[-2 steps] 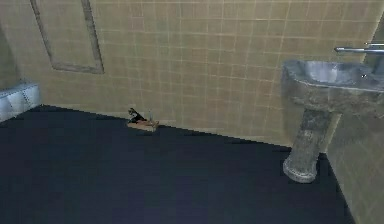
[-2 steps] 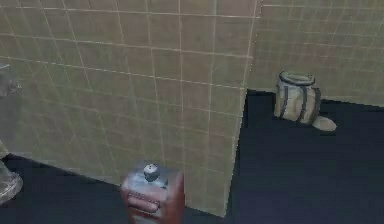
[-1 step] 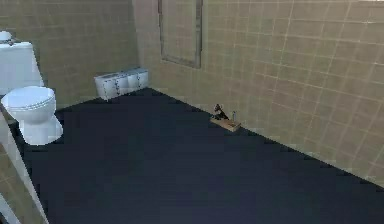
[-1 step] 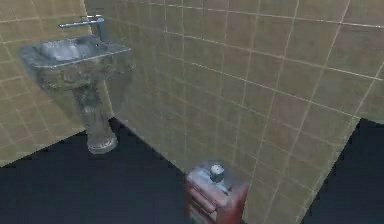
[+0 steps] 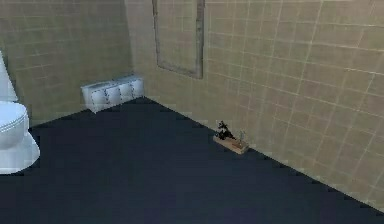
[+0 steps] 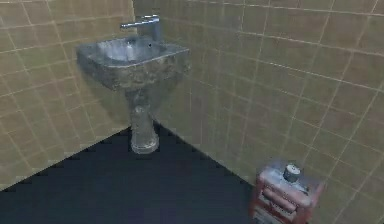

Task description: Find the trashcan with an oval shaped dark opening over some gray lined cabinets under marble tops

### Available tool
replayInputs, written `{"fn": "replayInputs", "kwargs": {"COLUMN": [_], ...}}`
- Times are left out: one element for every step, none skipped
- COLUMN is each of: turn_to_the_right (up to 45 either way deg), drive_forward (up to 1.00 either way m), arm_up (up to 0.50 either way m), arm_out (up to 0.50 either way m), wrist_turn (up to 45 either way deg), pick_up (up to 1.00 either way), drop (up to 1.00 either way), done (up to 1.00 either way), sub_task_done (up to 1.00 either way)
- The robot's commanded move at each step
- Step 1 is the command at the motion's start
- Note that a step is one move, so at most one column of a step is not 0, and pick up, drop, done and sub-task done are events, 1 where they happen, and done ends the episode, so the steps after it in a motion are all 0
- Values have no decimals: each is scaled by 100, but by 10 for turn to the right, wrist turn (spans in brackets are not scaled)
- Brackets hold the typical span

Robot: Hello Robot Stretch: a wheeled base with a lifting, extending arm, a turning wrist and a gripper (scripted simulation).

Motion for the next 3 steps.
{"fn": "replayInputs", "kwargs": {"turn_to_the_right": [-300,0,0], "drive_forward": [0,100,100], "arm_up": [0,0,0], "arm_out": [0,0,0], "wrist_turn": [0,0,0], "pick_up": [0,0,0], "drop": [0,0,0], "done": [0,0,0], "sub_task_done": [0,0,0]}}
